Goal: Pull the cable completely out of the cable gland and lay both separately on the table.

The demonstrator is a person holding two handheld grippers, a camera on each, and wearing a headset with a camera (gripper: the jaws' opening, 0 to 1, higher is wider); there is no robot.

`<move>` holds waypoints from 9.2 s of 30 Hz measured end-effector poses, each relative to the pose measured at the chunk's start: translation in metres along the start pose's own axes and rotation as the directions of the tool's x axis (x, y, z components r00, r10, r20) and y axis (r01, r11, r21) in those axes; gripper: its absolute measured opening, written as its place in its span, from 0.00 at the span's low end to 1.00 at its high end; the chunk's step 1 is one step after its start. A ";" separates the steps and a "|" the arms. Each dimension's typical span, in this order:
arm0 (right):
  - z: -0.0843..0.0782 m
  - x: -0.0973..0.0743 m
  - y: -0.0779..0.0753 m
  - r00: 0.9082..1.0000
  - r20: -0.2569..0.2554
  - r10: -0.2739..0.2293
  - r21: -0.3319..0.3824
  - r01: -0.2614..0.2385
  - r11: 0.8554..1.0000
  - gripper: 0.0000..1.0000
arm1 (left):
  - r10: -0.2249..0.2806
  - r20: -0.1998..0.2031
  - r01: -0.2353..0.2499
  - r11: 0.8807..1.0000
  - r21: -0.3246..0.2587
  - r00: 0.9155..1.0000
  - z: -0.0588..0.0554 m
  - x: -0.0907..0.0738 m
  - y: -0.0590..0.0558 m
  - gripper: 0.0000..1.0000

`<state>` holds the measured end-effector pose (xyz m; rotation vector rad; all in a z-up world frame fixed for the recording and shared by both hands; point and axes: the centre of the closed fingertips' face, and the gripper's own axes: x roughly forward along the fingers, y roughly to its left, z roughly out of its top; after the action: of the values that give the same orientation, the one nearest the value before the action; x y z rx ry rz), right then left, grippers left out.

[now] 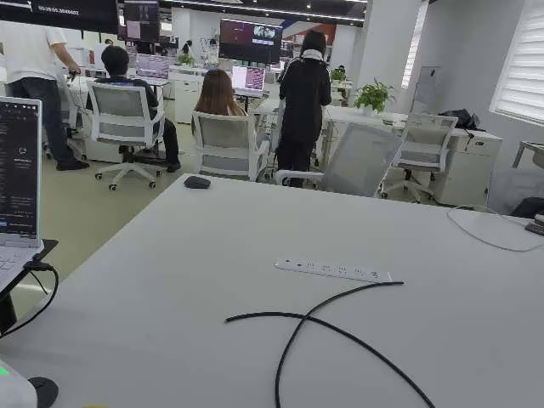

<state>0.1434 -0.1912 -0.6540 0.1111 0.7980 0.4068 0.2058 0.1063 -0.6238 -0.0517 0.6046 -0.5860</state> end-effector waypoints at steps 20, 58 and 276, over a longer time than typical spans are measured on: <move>0.000 0.000 0.000 1.000 0.005 0.009 0.031 -0.009 0.999 0.43 | 0.006 -0.017 -0.006 1.000 -0.005 1.000 -0.003 0.000 0.001 0.31; -0.009 0.004 0.007 0.993 -0.108 0.051 -0.111 -0.063 0.992 0.47 | 0.003 -0.023 -0.003 1.000 -0.010 1.000 -0.004 0.001 0.001 0.30; 0.076 0.032 0.125 0.829 -0.205 0.520 -0.367 -0.557 0.745 0.20 | -0.230 -0.412 0.463 0.255 0.849 0.882 0.024 0.067 -0.160 0.17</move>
<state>0.1787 -0.0592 -0.5917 -0.0796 0.7426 1.1393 0.1829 -0.0665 -0.6054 1.0587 0.3572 -1.3567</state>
